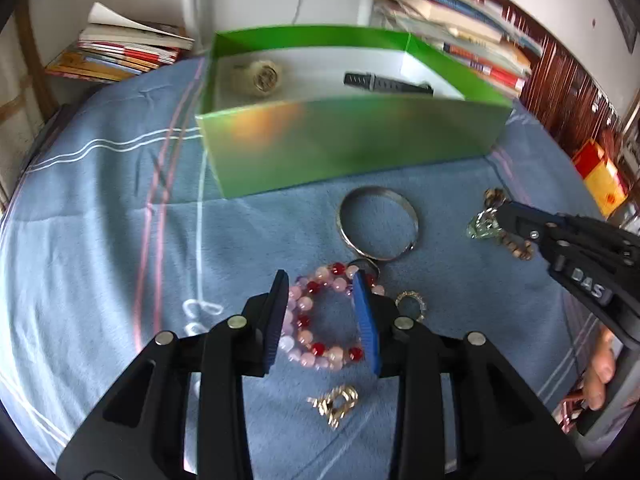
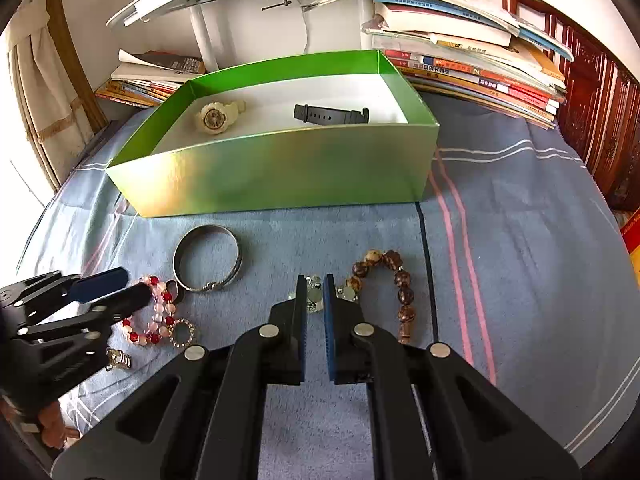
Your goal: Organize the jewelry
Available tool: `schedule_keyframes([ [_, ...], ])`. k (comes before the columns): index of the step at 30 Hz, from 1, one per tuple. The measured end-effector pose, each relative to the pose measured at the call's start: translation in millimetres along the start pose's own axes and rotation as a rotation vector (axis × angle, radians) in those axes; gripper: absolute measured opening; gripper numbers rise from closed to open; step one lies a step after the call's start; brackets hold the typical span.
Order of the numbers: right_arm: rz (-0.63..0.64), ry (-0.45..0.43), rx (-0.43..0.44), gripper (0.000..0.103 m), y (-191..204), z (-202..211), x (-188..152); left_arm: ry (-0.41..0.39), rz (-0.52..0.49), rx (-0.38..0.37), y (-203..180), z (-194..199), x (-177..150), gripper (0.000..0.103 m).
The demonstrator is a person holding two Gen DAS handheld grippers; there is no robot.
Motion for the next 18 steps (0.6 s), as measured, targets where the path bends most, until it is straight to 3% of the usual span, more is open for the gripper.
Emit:
schedule_keyframes([
  [2,-0.001,0.001,0.0,0.008,-0.5,-0.4,-0.6,0.0,-0.006,0.004,-0.3,-4.2,0.6,0.035],
  [4,-0.004,0.001,-0.002,0.008,-1.7,-0.7,-1.3,-0.001,0.0,-0.007,0.4,-3.7,1.1,0.025],
  [5,-0.007,0.002,-0.002,0.008,-2.4,-1.0,-1.5,-0.002,0.002,-0.004,2.1,-2.9,1.3,0.013],
  [7,-0.009,0.003,0.0,0.008,-3.2,-1.4,-2.0,-0.004,0.019,-0.021,5.4,-0.8,1.6,0.008],
  [12,-0.014,0.001,-0.001,0.008,-3.4,-0.6,-2.8,-0.017,0.067,-0.008,17.7,5.9,2.6,0.008],
  [18,-0.025,-0.014,-0.003,0.008,-5.7,4.7,-0.1,-0.101,0.091,-0.018,25.1,40.3,13.5,0.008],
])
Point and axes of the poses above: each gripper's, at about its wrist camera, not at the fingertips, and z roughly against the way its jaws point, y to its left, x to its top, the point moved 7 cm from there along -z, roughly the way its jaws point, and after that the axes turned 2 degrees about -z, right-handed, at the moved point
